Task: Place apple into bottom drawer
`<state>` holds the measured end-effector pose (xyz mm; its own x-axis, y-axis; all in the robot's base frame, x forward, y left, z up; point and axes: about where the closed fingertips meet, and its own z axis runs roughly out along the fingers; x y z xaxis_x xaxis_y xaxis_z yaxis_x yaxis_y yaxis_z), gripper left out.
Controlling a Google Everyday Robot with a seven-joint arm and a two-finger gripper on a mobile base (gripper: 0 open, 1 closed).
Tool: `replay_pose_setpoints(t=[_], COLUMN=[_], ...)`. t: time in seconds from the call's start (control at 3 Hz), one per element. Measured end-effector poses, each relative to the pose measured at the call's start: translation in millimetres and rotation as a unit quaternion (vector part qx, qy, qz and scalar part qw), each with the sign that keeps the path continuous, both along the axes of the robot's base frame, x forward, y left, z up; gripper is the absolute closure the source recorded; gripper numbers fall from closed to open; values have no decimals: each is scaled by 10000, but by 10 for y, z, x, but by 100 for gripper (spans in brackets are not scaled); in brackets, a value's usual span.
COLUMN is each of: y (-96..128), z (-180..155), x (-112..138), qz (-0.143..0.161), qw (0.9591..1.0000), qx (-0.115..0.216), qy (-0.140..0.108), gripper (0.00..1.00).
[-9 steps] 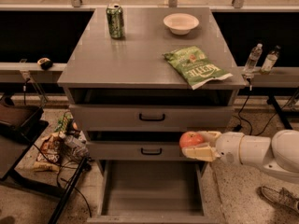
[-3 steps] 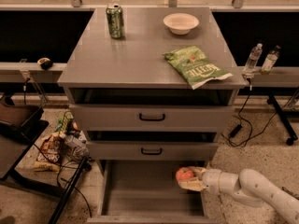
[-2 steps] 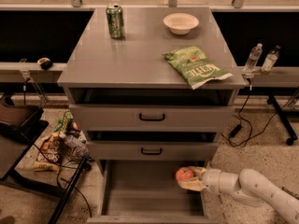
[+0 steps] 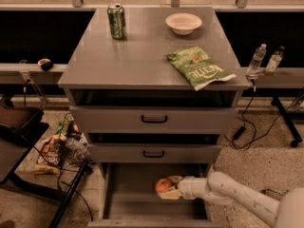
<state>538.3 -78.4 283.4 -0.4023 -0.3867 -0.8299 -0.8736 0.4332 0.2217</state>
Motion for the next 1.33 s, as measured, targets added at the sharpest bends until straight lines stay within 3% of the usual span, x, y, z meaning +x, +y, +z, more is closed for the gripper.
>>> replay_pose_setpoints(t=[0.33,1.0,1.33], y=[642,1188,1330], z=[-717,-1418,-1624], x=[105,329,373], qz=[385,661,784], qw=[9991,9971,9961], qx=[-80,171,268], qy=[-140,-336,-304], gripper=[100,100,100])
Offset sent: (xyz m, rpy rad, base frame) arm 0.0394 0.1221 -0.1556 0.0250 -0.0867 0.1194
